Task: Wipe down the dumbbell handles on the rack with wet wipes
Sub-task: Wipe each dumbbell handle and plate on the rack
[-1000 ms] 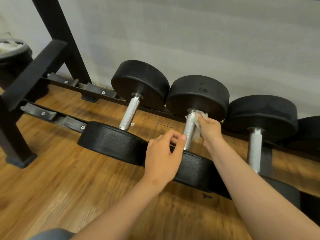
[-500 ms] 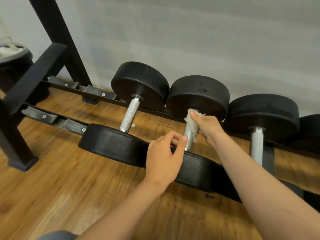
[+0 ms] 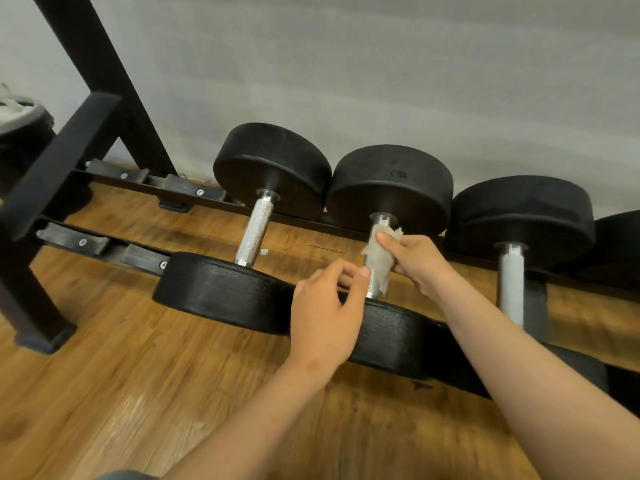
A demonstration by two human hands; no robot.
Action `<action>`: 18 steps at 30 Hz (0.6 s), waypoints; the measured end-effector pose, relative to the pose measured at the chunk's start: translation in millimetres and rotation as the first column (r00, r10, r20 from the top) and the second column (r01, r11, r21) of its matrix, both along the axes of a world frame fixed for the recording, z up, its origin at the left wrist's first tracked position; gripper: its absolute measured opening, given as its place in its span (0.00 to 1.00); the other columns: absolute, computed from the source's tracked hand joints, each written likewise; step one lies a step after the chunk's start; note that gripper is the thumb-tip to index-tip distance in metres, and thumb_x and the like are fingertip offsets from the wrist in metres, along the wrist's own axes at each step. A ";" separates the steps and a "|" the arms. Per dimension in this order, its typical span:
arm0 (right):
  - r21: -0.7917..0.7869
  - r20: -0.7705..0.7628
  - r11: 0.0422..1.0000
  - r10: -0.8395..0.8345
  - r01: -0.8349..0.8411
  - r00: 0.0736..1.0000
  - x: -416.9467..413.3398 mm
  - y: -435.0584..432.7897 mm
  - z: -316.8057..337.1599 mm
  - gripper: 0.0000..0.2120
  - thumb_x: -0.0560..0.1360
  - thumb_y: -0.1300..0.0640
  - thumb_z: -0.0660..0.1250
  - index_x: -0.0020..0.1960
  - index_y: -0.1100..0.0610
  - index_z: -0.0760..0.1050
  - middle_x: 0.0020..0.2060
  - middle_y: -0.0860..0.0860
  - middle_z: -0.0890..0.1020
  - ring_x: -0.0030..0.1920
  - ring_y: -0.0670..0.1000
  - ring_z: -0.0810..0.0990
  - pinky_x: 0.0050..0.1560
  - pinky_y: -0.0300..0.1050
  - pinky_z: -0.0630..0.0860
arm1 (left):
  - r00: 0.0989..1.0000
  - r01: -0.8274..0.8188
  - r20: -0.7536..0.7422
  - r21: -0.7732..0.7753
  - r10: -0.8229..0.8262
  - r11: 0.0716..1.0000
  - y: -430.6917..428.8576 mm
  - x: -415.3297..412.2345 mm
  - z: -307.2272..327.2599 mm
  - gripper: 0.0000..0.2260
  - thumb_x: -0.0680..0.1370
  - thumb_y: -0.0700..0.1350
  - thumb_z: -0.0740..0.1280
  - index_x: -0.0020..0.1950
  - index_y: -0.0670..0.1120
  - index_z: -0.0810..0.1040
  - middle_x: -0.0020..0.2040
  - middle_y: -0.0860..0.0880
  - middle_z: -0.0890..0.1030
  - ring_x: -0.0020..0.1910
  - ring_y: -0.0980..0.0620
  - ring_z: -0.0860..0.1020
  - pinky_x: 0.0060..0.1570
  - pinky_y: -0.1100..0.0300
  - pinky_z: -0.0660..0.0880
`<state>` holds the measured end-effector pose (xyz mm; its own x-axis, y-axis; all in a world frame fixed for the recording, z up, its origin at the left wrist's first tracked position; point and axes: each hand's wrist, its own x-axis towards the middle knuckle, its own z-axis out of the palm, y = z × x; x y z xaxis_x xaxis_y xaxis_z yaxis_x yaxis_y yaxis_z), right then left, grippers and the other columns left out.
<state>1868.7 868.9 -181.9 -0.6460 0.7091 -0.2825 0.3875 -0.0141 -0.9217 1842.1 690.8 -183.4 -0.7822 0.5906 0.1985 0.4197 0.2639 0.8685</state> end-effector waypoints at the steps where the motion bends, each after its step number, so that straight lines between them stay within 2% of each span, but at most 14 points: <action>1: 0.020 0.023 1.000 0.021 -0.021 1.000 4.5 -0.8 0.3 0.08 0.78 0.51 0.67 0.44 0.55 0.79 0.47 0.53 0.84 0.47 0.48 0.82 0.42 0.37 0.77 | 1.000 -0.014 -0.004 -0.009 0.014 1.000 0.2 0.0 -0.1 0.13 0.76 0.63 0.56 0.46 0.59 0.76 0.42 0.60 0.79 0.48 0.62 0.76 0.56 0.53 0.74; 6: -0.028 0.123 0.991 0.137 -0.134 0.983 17.6 8.2 6.4 0.10 0.77 0.55 0.69 0.51 0.61 0.81 0.48 0.54 0.85 0.48 0.49 0.83 0.44 0.38 0.79 | 0.994 -0.098 -0.048 -0.031 0.096 0.995 1.2 1.6 1.7 0.10 0.76 0.58 0.60 0.51 0.56 0.77 0.49 0.63 0.75 0.56 0.63 0.71 0.63 0.57 0.68; 9: -0.016 0.089 0.998 0.059 -0.058 0.994 9.4 6.0 7.2 0.11 0.76 0.53 0.70 0.52 0.60 0.80 0.50 0.55 0.84 0.51 0.51 0.83 0.51 0.44 0.79 | 0.987 -0.163 0.007 -0.018 0.163 0.987 0.6 2.9 1.5 0.12 0.76 0.58 0.58 0.52 0.55 0.77 0.51 0.61 0.76 0.57 0.63 0.71 0.65 0.55 0.67; 11: 0.042 0.083 0.999 0.021 -0.025 0.996 9.2 -2.0 3.2 0.09 0.75 0.53 0.71 0.51 0.59 0.81 0.50 0.55 0.84 0.50 0.50 0.82 0.50 0.45 0.78 | 0.976 -0.203 0.069 -0.038 0.205 0.978 0.0 2.8 3.2 0.13 0.76 0.60 0.57 0.53 0.56 0.76 0.50 0.62 0.75 0.57 0.60 0.72 0.64 0.52 0.68; 13: 0.068 0.126 0.995 0.066 -0.075 0.990 17.5 -7.6 0.0 0.08 0.75 0.55 0.72 0.51 0.58 0.81 0.49 0.53 0.84 0.48 0.49 0.82 0.49 0.43 0.78 | 0.971 -0.206 0.104 -0.080 0.214 0.975 1.0 2.6 6.5 0.13 0.77 0.59 0.57 0.53 0.56 0.77 0.47 0.64 0.73 0.56 0.56 0.74 0.63 0.50 0.69; 16: 0.013 0.243 0.979 0.196 -0.206 0.950 29.0 -3.3 4.0 0.12 0.72 0.57 0.74 0.54 0.60 0.82 0.49 0.52 0.85 0.50 0.48 0.83 0.50 0.42 0.79 | 0.970 -0.200 0.118 -0.116 0.214 0.973 2.6 3.3 10.0 0.09 0.80 0.57 0.59 0.53 0.56 0.77 0.46 0.66 0.71 0.55 0.53 0.75 0.64 0.49 0.69; 18: -0.033 0.243 0.977 0.213 -0.212 0.946 27.7 -2.8 8.4 0.14 0.71 0.57 0.75 0.54 0.59 0.81 0.50 0.52 0.84 0.49 0.47 0.82 0.47 0.39 0.77 | 0.968 -0.203 0.122 -0.121 0.217 0.972 3.0 3.8 11.6 0.09 0.80 0.57 0.59 0.53 0.57 0.77 0.45 0.66 0.70 0.55 0.53 0.75 0.64 0.49 0.68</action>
<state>1896.4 866.1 -173.5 -0.6922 0.5607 -0.4545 0.5953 0.0876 -0.7987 1845.9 693.8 -171.8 -0.9061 0.4221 0.0285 0.2267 0.4277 0.8750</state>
